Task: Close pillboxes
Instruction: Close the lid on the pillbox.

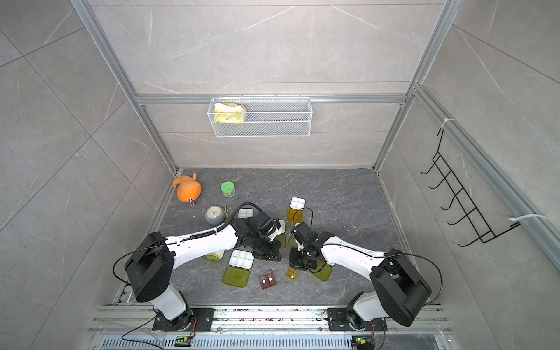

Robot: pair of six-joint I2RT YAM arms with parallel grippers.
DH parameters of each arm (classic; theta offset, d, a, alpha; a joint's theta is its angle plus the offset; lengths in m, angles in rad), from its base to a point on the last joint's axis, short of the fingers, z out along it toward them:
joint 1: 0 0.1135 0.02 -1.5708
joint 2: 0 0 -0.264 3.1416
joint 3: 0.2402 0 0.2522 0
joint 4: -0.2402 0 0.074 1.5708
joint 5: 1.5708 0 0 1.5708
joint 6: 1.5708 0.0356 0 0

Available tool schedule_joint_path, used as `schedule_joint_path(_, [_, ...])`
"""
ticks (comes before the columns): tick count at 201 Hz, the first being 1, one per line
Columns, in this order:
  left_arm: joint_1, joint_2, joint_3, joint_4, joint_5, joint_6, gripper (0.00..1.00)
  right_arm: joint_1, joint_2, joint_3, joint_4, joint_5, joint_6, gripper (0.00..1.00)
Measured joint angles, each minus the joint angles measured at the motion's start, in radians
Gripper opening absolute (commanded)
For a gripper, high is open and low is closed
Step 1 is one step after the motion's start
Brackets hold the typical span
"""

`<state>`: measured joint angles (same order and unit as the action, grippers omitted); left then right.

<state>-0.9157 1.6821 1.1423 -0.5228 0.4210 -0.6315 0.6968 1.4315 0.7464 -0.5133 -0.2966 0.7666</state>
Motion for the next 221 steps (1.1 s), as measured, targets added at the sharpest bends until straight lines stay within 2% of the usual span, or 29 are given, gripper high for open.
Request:
schedule_joint_path(124, [0.0,-0.001,-0.007,0.0,-0.004,-0.002,0.0,0.0,0.006,0.008,0.004,-0.002,-0.004,0.07])
schedule_joint_path(221, [0.0,-0.014,-0.008,-0.001,-0.03,-0.001,0.0,-0.001,0.006,0.092,-0.067,0.024,-0.023,0.07])
